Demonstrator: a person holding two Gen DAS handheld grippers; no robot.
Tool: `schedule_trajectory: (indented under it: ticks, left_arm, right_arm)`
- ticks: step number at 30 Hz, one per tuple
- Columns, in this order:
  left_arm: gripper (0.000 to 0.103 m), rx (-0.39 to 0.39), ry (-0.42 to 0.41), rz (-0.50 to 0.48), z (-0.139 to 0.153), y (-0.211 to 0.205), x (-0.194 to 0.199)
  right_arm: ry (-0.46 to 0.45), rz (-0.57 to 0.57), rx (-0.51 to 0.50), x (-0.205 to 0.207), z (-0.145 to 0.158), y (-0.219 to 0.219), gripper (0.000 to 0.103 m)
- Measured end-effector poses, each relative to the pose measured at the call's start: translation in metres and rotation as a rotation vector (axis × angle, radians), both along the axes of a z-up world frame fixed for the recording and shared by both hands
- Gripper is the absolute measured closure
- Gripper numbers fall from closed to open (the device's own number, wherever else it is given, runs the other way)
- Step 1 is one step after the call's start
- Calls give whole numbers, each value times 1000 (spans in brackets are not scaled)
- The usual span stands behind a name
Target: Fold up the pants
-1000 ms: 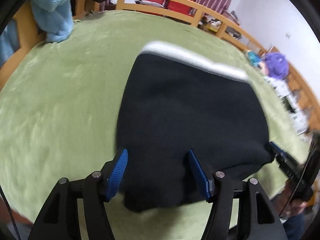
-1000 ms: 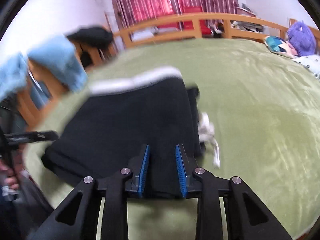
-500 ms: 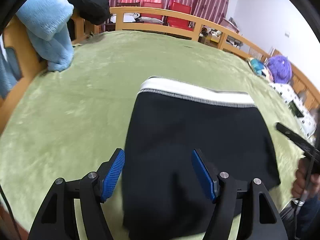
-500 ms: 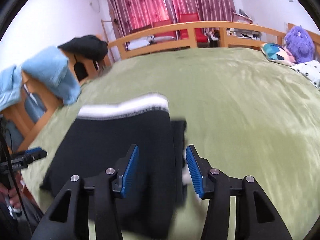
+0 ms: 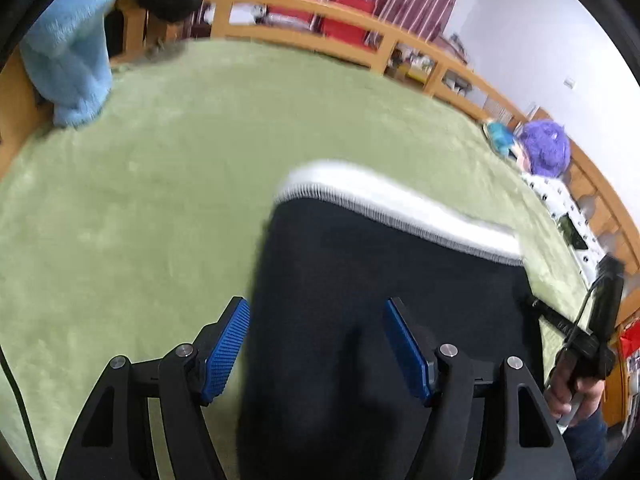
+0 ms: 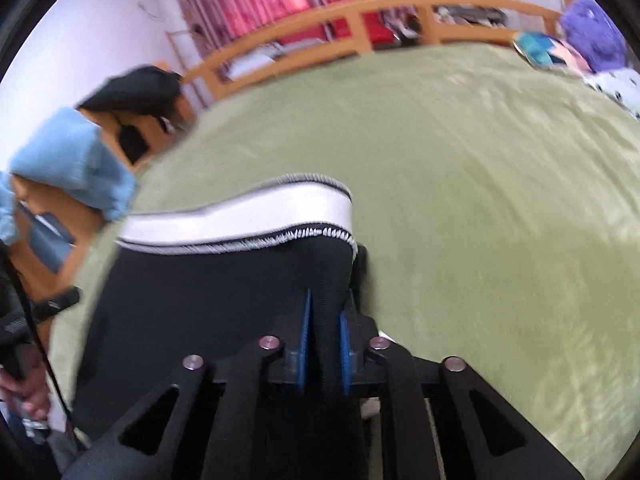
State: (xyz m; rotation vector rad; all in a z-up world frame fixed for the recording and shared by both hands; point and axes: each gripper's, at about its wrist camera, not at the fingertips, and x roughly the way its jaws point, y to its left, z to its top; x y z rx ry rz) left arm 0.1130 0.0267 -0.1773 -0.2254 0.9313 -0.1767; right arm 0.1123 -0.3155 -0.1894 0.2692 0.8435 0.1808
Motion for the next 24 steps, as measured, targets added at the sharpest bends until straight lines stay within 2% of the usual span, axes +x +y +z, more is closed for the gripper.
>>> schedule_trajectory:
  ticks: [1,2,3,4,5,7,9,12,14,15,17,19,21,23,24]
  left_arm:
    - [36,8,52,7,-14,-1,1]
    - [37,4,86,7,-22,-1,1]
    - [37,-24,109,31,-28,3,-7]
    - [37,-46,108,51,-26,7,-16]
    - [37,-68,92,61,-19,11,-30]
    - [36,-64,38,64,-6,12,-54]
    - [36,-45,21,79,-2,10,-77]
    - [35,-25,56,70,-23,-2,-108]
    - [28,17,49,54,-39,-12,-114]
    - [28,60,68,63,-45,-16,-114]
    - [31,56,70,78,-36,-16,-120]
    - [31,48,32,73,-12,-12,-130]
    - [32,49,-30,70,14,-12,-145]
    - [31,55,-76,65,39,-17,-157]
    - [30,55,-108,57,56,-23,-165]
  right_arm:
    - [-12,-12,-15,1,-3,0,63]
    - [-28,-30,-46,1,0,-1,55]
    - [-29,-44,-54,1,6,-2,58]
    - [-42,-60,-25,-8,15,-6,66]
    - [-56,-71,-8,-18,22,-8,69]
    - [-94,-82,12,-45,35,-8,69]
    - [-97,-26,5,-72,39,4,69]
    - [-53,10,-62,-95,24,22,70]
    - [50,-2,-117,-104,1,30,70]
    - [84,6,-166,-107,-12,35,70]
    - [65,2,-192,-118,-15,38,70]
    - [70,-26,-161,-129,4,37,71]
    - [-1,-40,-115,-146,28,33,71]
    - [-63,-47,-111,-163,52,33,64]
    - [-87,-46,-107,-171,64,34,57]
